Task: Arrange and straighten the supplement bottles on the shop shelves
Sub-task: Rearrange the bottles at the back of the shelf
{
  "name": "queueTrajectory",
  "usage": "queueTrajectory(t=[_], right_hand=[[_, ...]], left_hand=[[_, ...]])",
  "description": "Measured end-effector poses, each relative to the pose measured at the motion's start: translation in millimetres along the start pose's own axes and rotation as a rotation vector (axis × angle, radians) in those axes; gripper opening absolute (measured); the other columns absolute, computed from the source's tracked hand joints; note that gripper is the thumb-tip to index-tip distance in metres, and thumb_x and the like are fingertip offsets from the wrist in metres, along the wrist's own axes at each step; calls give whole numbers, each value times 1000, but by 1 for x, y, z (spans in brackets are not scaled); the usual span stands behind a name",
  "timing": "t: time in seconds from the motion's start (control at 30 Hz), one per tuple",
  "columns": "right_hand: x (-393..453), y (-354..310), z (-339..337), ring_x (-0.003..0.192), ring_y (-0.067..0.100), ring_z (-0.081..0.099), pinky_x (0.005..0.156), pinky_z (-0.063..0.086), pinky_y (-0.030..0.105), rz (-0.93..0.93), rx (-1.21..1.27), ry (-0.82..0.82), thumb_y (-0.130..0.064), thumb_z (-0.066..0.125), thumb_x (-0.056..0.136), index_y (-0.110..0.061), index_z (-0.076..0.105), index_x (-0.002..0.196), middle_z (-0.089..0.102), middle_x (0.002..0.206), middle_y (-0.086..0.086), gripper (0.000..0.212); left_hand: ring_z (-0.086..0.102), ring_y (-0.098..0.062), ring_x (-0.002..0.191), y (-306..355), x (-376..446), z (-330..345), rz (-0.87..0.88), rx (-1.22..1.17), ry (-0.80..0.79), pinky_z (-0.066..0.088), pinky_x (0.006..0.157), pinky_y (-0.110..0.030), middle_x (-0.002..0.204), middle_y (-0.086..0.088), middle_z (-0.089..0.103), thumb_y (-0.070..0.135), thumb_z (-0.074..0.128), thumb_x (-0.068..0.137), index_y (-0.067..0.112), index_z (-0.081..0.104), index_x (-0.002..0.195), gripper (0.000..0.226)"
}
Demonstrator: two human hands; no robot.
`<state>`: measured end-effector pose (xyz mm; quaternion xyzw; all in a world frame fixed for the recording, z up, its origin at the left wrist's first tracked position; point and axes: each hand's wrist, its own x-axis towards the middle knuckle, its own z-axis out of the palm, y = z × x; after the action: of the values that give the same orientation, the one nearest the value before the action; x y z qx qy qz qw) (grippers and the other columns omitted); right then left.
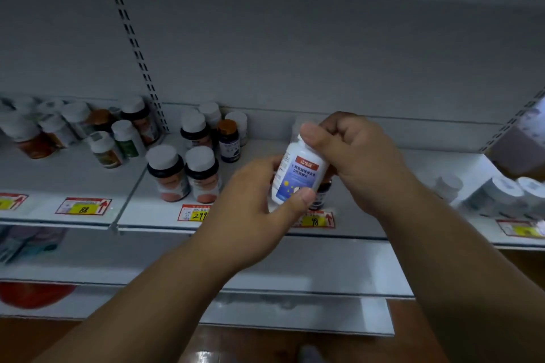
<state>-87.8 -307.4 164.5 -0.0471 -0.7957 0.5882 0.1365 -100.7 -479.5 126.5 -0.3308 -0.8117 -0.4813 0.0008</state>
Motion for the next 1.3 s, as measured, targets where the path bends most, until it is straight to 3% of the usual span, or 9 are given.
queueTrajectory(t=[0.13,0.3,0.53,0.6,0.7,0.93,1.17,1.3], right_hand=[[-19,-6,29,49,12,59,45,47,24,-13,31,-110,-55,70,76,-5,60,80,67,60,4,51],[-32,-13,68,44,4,56,42,42,16,-53,79,-266,-55,66,77,-9,60,76,65,55,-2,46],[-56,-32,140,54,18,64,46,47,27,-85,164,-443,-51,69,78,9,56,84,66,64,13,62],[-63,-38,163,51,16,63,44,46,26,-89,159,-469,-53,69,75,6,56,79,65,60,9,61],[-70,-45,200,47,13,58,45,47,26,-78,152,-490,-56,69,70,2,57,77,61,55,0,60],[-70,-56,312,49,10,60,46,47,22,-68,128,-430,-56,74,72,-4,63,79,67,61,3,54],[-54,-72,405,72,27,69,68,59,50,-36,26,-382,-65,71,65,-18,67,82,72,77,5,50],[-31,-71,429,70,24,69,68,58,51,-58,-26,-354,-67,65,69,-25,67,83,72,76,0,44]], left_hand=[[56,-4,97,-7,-44,-16,-108,4,31,46,83,-35,101,12,60,67,39,85,33,60,109,47],[57,-3,97,-8,-84,-37,-219,15,113,50,80,-35,102,12,60,65,37,86,29,60,110,48],[56,-3,92,-10,-158,-74,-352,59,245,46,80,-29,98,9,61,58,41,89,28,62,107,40],[56,-4,94,-15,-177,-89,-372,49,268,47,81,-31,100,9,62,62,39,86,29,62,109,46],[56,-3,96,-32,-199,-115,-377,30,284,47,81,-31,101,10,62,63,37,85,31,62,111,48],[55,-1,97,-100,-237,-207,-402,91,208,49,82,-35,102,14,60,70,33,84,33,59,111,53],[50,5,102,-163,-246,-301,-420,177,129,48,86,-32,112,20,54,75,30,82,42,52,120,55],[49,3,104,-190,-229,-322,-389,153,99,46,88,-31,112,19,54,72,32,82,39,54,119,54]])
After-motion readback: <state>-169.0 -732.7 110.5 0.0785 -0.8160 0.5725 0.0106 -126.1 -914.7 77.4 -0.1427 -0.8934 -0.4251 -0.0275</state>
